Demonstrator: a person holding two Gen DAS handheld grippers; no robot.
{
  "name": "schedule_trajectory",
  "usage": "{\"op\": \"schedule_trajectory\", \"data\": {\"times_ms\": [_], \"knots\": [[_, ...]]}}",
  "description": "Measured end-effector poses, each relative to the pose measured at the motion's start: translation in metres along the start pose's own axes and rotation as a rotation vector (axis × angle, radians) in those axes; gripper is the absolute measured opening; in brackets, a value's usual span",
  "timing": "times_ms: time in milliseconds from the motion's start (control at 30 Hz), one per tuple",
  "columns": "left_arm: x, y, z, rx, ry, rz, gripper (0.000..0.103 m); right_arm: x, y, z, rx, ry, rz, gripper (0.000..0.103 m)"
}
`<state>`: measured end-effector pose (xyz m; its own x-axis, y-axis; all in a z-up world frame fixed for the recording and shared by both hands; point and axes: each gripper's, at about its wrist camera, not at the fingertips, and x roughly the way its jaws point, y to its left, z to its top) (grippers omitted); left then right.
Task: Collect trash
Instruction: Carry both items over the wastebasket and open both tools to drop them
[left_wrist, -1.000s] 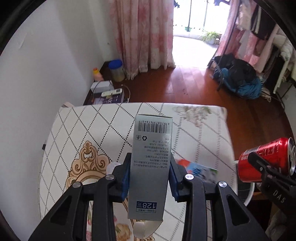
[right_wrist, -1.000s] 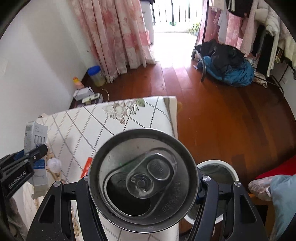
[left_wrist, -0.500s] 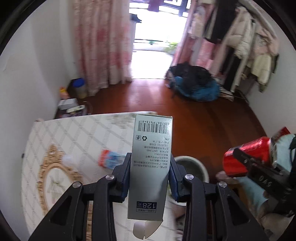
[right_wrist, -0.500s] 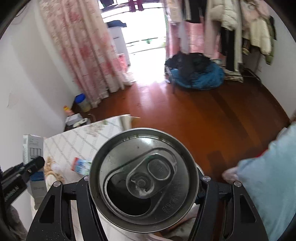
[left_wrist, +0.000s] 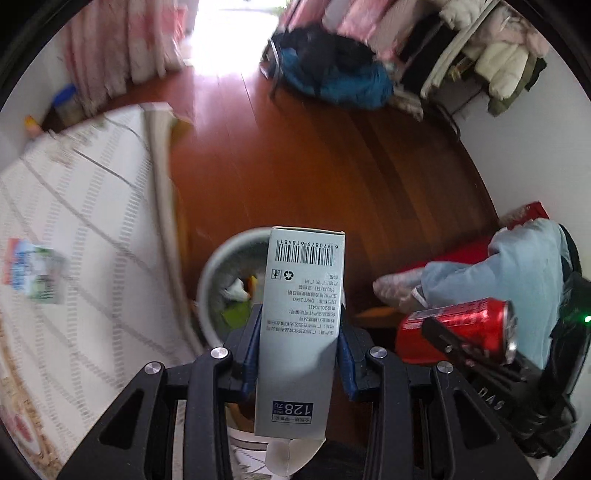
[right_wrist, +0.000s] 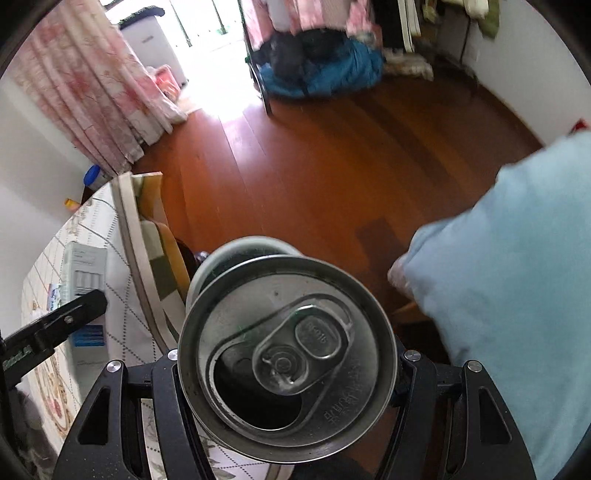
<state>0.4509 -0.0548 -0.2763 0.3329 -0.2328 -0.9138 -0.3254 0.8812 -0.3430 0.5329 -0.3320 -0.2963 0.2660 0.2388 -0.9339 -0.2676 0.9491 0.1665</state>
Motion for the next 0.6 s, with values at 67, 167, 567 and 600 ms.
{"op": "schedule_trajectory", "data": {"times_ms": [67,167,567,600], "knots": [[0.016,0.001,0.008,-0.001,0.036,-0.005,0.033,0.019,-0.007,0.001,0.016,0.031,0.008,0.069],[0.038,0.002,0.016,-0.002,0.096,-0.003,0.034,0.049,-0.014,0.002,0.032,0.070,0.021,0.069],[0.055,0.014,0.021,-0.037,0.104,0.059,0.093,0.127,-0.001,0.009,0.039,0.180,0.069,0.077],[0.053,0.013,0.021,-0.035,0.100,0.060,0.093,0.130,-0.001,0.009,0.040,0.188,0.059,0.086]]}}
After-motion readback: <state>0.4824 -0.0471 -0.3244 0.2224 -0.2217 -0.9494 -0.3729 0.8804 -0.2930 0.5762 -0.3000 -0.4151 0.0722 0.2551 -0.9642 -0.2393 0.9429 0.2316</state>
